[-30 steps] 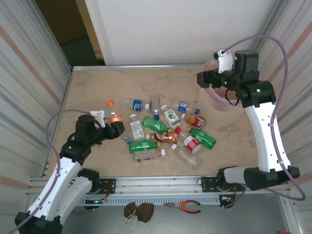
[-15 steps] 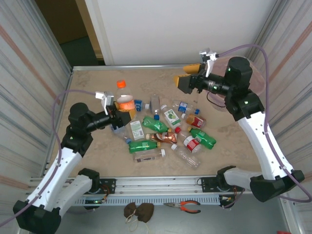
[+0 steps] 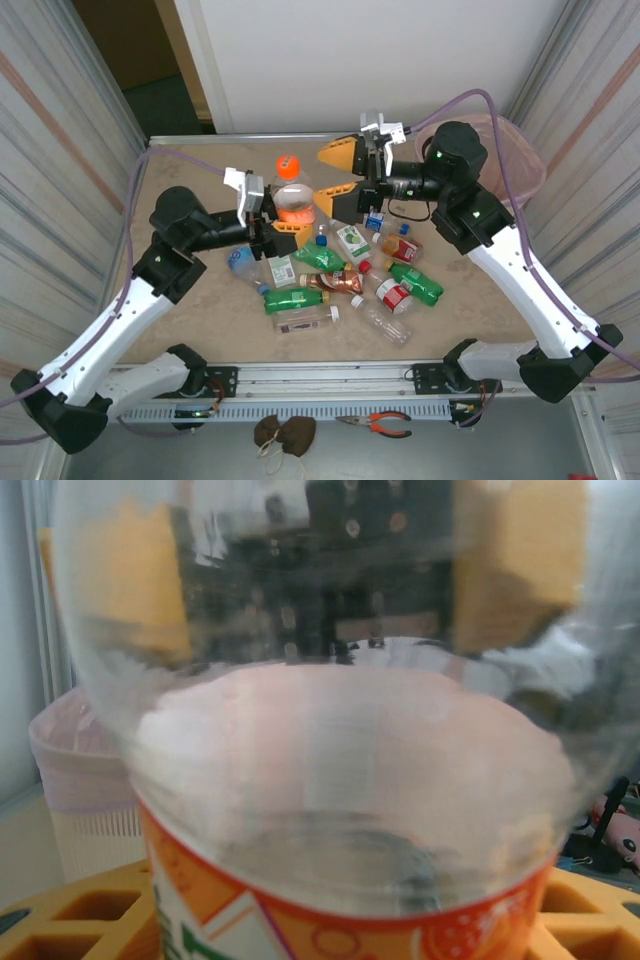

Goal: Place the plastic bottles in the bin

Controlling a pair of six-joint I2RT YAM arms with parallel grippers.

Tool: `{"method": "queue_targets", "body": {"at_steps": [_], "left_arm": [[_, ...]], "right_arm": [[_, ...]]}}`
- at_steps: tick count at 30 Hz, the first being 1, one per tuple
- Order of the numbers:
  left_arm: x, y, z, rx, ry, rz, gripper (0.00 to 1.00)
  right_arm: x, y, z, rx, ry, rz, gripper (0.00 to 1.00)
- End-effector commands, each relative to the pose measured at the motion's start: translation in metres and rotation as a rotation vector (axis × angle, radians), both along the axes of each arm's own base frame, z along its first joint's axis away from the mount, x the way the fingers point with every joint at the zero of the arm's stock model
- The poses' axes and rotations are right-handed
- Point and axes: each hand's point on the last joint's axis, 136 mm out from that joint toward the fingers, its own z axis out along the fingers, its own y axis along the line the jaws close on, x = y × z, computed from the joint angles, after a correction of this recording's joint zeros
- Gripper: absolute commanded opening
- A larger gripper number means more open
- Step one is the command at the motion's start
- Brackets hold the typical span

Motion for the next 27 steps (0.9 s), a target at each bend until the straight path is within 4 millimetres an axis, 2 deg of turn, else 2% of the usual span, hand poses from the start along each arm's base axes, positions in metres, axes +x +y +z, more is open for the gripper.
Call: {"method": "queue_targets", "body": {"at_steps": [1,7,11,22,27], "left_arm": [[-0.002,-0.002,0.02,-0.012,-0.085,0.015,0.49],[-0.001,-0.008,0.027,-0.017,-0.099,0.011,0.49],[-0.004,-0.013,0.026,-0.005,-0.108,-0.009,0.49],[-0.002,-0.012,0.022,-0.001,-0.112,0.006,0.51],[-0.002,-0.012,0.022,-0.001,-0.111,0.012,0.53]], "right_arm": [[-0.018,0.003,0.02,0.03,-0.109,0.052,0.97],[-0.031,0.018,0.014,0.009,-0.12,0.125,0.93],[-0.034,0.026,0.013,-0.008,-0.126,0.137,0.87],[-0.041,0.024,0.018,-0.005,-0.131,0.144,0.63],[-0.043,0.024,0.02,0.002,-0.133,0.144,0.58]]}}
